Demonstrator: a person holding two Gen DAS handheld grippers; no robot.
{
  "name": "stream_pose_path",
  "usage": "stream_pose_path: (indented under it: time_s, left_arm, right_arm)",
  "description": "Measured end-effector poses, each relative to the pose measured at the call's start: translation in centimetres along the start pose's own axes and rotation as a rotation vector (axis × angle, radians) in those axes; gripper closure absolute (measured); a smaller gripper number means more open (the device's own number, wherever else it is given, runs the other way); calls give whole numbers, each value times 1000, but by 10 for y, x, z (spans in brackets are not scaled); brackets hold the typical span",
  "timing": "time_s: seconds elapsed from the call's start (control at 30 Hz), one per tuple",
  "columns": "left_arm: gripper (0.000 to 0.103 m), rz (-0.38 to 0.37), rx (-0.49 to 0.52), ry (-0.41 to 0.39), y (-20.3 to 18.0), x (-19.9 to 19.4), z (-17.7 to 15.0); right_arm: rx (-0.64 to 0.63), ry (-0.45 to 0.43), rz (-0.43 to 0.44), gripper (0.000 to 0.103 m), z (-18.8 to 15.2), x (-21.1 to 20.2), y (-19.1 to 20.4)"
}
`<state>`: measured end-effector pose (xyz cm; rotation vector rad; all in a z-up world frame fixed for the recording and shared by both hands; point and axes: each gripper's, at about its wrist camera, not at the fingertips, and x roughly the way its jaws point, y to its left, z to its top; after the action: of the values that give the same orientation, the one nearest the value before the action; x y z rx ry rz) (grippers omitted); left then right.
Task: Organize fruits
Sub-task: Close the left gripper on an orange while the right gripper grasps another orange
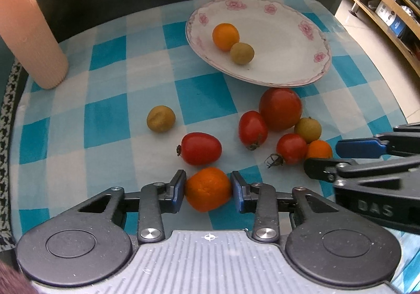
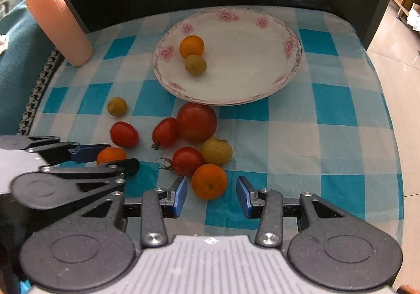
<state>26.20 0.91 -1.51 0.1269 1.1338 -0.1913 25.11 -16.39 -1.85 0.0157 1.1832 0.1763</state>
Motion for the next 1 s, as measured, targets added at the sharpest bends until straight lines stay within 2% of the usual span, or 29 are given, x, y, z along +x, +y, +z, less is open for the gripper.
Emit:
stream_pose_path:
  time_s: [0.27,0.37,0.6,0.83,1.0]
  left_arm:
    - [58,1,12,10,0,2,3]
    - [57,10,17,14,-2,3,3]
    - [58,11,10,16,-3,4,3]
    - [59,12,71,5,-13,0,-2]
    - [59,5,67,-12,-13,-9,-3]
  right_arm:
    - [-45,6,-26,49,2,13,7]
    - [-86,8,-37,57,0,12,12]
    - [-122,5,-59,58,-5,8,15]
    - [-107,-17,-59,58,-6,-4,13]
    - [-110,-33,-55,58,-4,-10,14]
